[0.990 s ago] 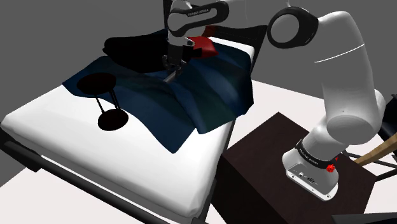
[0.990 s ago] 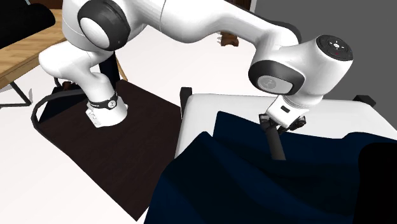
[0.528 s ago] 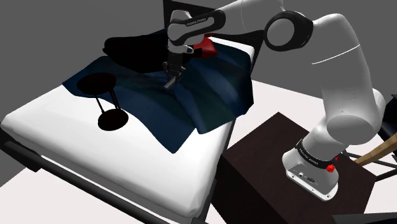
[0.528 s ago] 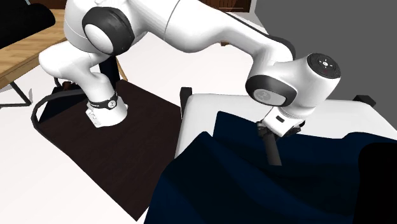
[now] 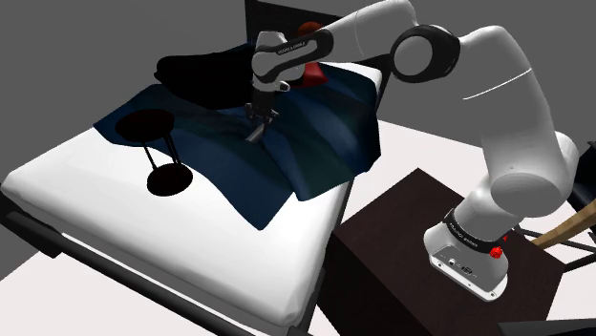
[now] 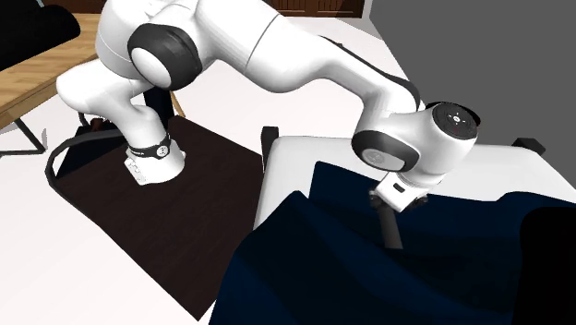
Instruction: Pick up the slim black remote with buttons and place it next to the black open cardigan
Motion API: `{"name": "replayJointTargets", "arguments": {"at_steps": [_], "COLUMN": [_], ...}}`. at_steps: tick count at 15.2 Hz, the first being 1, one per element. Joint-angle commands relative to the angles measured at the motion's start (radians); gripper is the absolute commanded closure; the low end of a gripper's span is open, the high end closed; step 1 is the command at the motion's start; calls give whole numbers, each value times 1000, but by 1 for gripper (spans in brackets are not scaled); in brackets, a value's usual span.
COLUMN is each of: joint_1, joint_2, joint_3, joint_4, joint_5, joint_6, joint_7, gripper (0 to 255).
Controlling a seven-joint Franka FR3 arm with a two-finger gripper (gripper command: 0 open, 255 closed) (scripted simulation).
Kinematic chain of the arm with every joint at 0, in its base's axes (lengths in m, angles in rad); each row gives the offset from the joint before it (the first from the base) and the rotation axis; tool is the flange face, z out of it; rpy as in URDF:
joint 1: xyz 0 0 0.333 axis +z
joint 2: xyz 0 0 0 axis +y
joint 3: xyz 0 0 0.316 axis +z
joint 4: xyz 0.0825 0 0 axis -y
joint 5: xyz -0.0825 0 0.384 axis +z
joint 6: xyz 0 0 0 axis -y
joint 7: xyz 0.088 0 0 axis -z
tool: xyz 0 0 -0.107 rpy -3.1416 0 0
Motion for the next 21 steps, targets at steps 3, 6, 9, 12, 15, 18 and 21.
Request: {"name": "replayJointTargets", "arguments": {"at_steps": [3,6,9,12,15,18,21], "joint_1": [2,4,6,8,11,14,14], "joint_2": [35,61,88,117,148,184,184], "joint_3": [-3,-4,-6,-8,-10,-12,-12], "joint_4": [6,9,16,26,40,58,58], "joint_5": [-2,-3,-5,-6,-7,-9,-9], "joint_6": [29,51,71,89,106,124,124], "joint_7": [-6,-10,-14,-18,-22,-26,-26], "gripper": [255,255,255,255,255,255,255]}}
